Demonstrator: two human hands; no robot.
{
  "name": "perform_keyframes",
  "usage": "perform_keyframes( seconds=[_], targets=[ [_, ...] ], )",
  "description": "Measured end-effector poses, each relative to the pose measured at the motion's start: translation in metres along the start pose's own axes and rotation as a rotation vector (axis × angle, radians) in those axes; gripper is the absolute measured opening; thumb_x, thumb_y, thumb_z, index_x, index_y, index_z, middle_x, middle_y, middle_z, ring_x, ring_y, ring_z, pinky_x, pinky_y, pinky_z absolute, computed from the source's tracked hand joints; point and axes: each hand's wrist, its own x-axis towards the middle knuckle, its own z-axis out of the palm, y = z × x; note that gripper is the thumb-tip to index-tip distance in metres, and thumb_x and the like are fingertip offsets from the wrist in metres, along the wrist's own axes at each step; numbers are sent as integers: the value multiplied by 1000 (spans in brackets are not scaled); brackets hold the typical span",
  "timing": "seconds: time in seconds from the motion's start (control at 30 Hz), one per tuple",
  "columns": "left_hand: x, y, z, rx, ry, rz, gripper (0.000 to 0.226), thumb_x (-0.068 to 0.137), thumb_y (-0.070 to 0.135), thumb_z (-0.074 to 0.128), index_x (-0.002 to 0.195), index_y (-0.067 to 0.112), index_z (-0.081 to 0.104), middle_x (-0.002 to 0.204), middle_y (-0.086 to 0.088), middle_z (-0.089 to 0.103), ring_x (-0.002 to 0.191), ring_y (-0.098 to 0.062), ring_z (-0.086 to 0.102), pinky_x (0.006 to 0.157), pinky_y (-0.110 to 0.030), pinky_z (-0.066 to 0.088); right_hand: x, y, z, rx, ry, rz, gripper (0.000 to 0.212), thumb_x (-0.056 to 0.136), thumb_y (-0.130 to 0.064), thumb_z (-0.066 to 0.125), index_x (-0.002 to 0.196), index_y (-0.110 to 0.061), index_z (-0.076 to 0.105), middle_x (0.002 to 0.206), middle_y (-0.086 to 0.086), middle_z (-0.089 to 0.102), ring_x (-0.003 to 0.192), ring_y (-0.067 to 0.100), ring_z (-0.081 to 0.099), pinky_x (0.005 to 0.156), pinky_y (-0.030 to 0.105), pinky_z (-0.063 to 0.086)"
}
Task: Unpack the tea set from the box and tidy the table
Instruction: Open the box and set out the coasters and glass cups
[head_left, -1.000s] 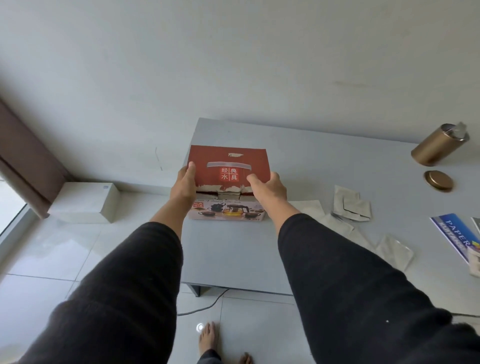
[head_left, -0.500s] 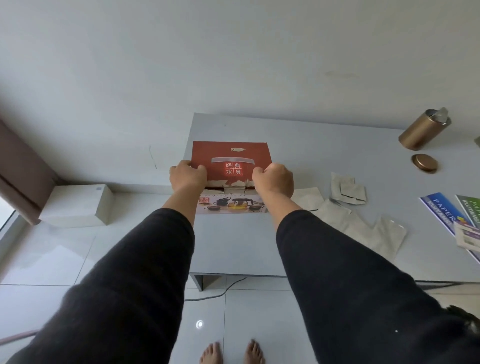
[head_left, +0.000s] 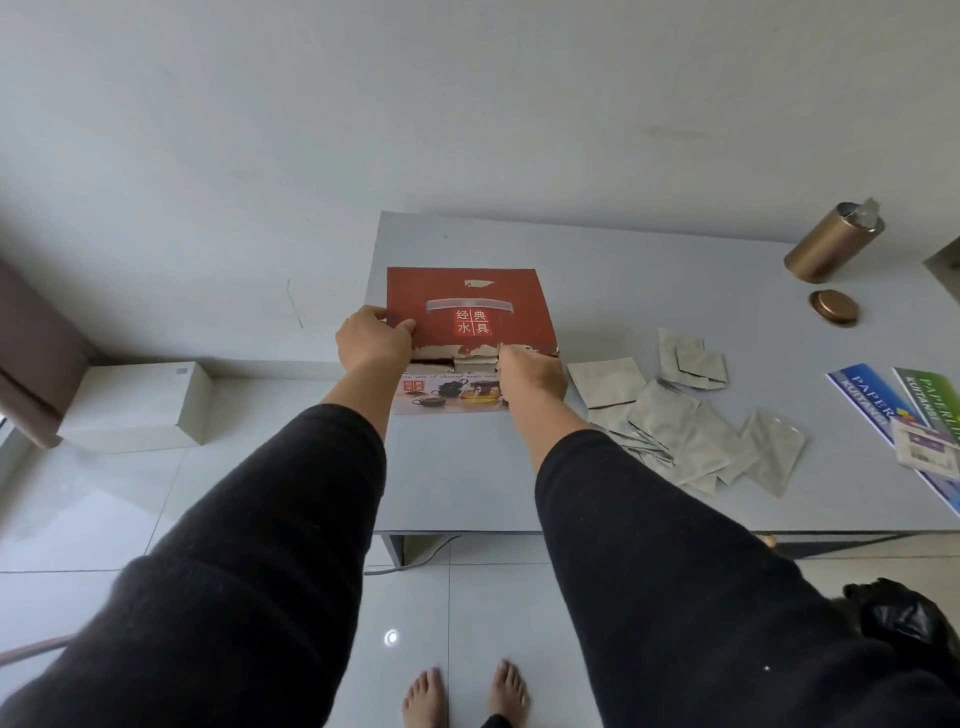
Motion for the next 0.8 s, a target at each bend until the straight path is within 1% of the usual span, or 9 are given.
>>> perform_keyframes(
  seconds=[0.07,0.13,0.27,0.37,0.47,0.53,0.6,0.7,0.8],
  targets=[
    [0,1,0,16,11,0,46,89,32,64,130,13,55,126,-6,62,114,-24,59,96,-34,49,-1,2,0,37,-76,32,29,83,-23,57,54,-17,57,64,1,61,65,20,60,67,35,57],
    [-1,2,1,12,3,-11,45,89,32,64,129,13,55,125,-7,62,114,-25,59,96,-35,49,-8,2,1,6,-212,29,26,81,-17,58,55,-17,58,59,-2,57,55,15,52,51,26,46],
    [-3,5,-5,-81,-12,-9,46,92,41,56,126,10,57,122,-9,63,112,-25,59,92,-34,49,-16,1,5,-122,-273,-44,32,86,-22,48,60,-14,64,63,-5,59,59,15,52,64,29,47],
    [-2,17,-15,-233,27,40,54,96,50,38,123,7,57,121,-9,61,111,-25,56,92,-34,44,-11,2,-3,-246,-224,-153,35,88,-26,46,80,-1,70,76,9,66,65,21,52,57,25,40],
    [0,32,-23,-465,32,67,50,99,46,27,119,9,54,118,-8,60,103,-23,55,83,-30,37,-4,0,-15,-378,-109,-305,35,89,-25,47,57,-11,48,60,3,51,59,19,45,48,21,29],
    [4,37,-24,-566,8,111,40,99,37,25,115,10,52,117,-8,63,105,-23,59,79,-28,38,0,-6,-20,-436,-40,-379,27,91,-24,49,66,-15,55,69,-1,52,69,18,49,55,21,36],
    [7,43,-24,-528,-25,192,37,99,28,24,120,10,49,122,-7,61,103,-19,55,81,-28,35,6,-15,-22,-510,10,-433,22,92,-26,50,100,-13,66,99,4,58,94,22,55,75,28,47],
    [15,50,-20,-334,-59,298,39,101,25,23,134,15,42,131,-10,54,98,-16,44,82,-29,34,19,-27,-26,-644,19,-490,39,94,-30,49,131,-19,53,132,6,47,122,26,43,98,39,44],
    [26,54,-11,-132,-101,353,41,103,24,22,142,19,34,138,-12,49,104,-23,48,87,-32,38,40,-41,-27,-709,-23,-522,51,94,-29,48,144,-23,37,148,3,34,133,26,34,105,43,37]
  ],
)
